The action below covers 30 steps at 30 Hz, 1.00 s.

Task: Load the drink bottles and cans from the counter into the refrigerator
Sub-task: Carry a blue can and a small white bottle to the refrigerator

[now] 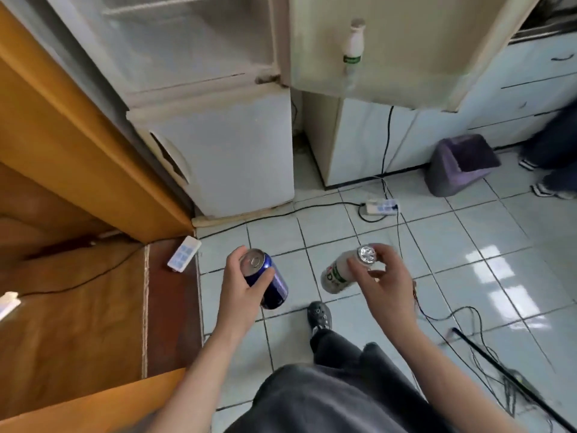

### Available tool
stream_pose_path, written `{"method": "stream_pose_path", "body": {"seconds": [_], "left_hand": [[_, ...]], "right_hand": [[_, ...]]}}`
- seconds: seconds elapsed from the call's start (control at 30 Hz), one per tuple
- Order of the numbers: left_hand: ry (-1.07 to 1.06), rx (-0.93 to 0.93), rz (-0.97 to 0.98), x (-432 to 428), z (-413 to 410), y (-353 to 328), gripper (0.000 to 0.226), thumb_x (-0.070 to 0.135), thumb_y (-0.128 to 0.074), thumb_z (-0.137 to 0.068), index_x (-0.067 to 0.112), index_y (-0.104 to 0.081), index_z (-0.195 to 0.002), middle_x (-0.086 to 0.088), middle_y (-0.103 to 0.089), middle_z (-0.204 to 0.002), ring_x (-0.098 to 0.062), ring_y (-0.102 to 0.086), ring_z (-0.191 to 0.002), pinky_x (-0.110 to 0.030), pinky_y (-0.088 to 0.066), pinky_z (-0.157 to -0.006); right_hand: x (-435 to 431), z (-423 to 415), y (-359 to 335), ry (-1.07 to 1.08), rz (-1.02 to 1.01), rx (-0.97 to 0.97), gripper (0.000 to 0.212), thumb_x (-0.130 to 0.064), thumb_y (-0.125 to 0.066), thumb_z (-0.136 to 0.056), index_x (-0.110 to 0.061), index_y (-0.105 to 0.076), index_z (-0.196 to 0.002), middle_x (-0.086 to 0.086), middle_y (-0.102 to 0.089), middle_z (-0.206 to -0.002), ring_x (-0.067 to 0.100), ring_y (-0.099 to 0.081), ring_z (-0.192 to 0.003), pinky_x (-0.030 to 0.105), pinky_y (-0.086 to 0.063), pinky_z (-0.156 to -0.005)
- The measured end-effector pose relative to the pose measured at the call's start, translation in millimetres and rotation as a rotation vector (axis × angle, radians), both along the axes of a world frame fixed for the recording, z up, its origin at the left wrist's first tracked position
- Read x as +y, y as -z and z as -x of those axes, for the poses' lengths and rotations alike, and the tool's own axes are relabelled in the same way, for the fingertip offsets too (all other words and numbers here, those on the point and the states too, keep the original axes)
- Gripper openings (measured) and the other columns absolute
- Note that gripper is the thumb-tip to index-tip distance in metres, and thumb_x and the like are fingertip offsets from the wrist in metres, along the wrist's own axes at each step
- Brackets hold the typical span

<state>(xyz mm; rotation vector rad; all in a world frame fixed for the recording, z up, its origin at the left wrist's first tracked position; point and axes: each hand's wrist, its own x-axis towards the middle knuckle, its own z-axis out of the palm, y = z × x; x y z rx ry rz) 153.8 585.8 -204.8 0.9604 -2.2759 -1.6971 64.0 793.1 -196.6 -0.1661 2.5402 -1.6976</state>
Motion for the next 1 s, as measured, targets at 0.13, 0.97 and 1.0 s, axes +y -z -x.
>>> {"method": "stream_pose_path", "body": {"seconds": [0.13, 0.97, 1.0], "left_hand": [[-0.08, 0.052, -0.017, -27, 75, -22, 0.047, 0.018, -0.066, -0.087, 0.026, -0.041, -0.125, 0.002, -0.052, -0.125, -0.014, -0.051, -0.117, -0.026, -0.043, -0.096], [0.12, 0.149, -0.029, -283, 387, -36, 0.058, 0.037, -0.068, -0.073, 0.042, -0.039, -0.124, 0.023, -0.05, -0.12, 0.003, -0.051, -0.112, -0.02, -0.043, -0.092], [0.132, 0.149, -0.031, -287, 397, -37, 0.058, 0.038, -0.067, -0.071, 0.042, -0.04, -0.123, 0.025, -0.05, -0.119, 0.002, -0.051, -0.112, -0.019, -0.043, -0.09]], "right_hand": [[-38, 92, -15, -0.1, 0.015, 0.01, 0.019, -0.028, -0.068, -0.081, -0.033, -0.055, -0.094, -0.015, -0.062, -0.092, -0.001, -0.058, -0.083, 0.02, -0.047, -0.069], [-252, 393, -110, 0.432, 0.012, 0.476, 0.025, -0.039, -0.063, -0.08, -0.032, -0.051, -0.1, -0.032, -0.051, -0.091, -0.007, -0.054, -0.083, 0.014, -0.047, -0.068], [-255, 400, -112, 0.443, 0.0, 0.473, 0.025, -0.039, -0.062, -0.08, -0.033, -0.05, -0.101, -0.033, -0.051, -0.091, -0.005, -0.054, -0.083, 0.022, -0.051, -0.07]]}}
